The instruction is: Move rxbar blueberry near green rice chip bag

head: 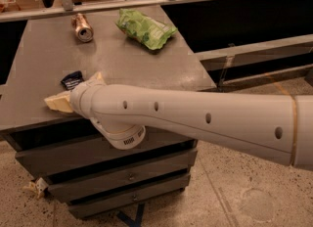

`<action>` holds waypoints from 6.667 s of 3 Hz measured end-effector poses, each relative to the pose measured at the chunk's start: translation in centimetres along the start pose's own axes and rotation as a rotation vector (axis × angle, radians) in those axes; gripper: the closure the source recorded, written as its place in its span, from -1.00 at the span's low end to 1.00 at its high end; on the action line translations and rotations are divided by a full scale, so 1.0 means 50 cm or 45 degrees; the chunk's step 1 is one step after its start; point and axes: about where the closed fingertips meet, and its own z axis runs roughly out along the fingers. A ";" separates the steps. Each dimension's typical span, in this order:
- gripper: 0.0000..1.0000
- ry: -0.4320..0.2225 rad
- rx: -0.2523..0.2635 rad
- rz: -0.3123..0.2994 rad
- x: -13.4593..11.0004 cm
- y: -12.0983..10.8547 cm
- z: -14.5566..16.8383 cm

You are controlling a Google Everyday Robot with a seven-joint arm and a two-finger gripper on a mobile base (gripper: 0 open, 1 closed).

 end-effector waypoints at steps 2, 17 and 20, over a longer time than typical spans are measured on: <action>0.28 -0.020 0.002 -0.003 -0.005 -0.003 0.006; -1.00 -0.005 0.665 -0.194 -0.047 -0.447 -0.019; -1.00 -0.056 0.737 -0.121 -0.085 -0.498 -0.219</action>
Offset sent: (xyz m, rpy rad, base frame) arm 0.0080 0.0003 0.0018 0.0126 -0.0268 -0.0027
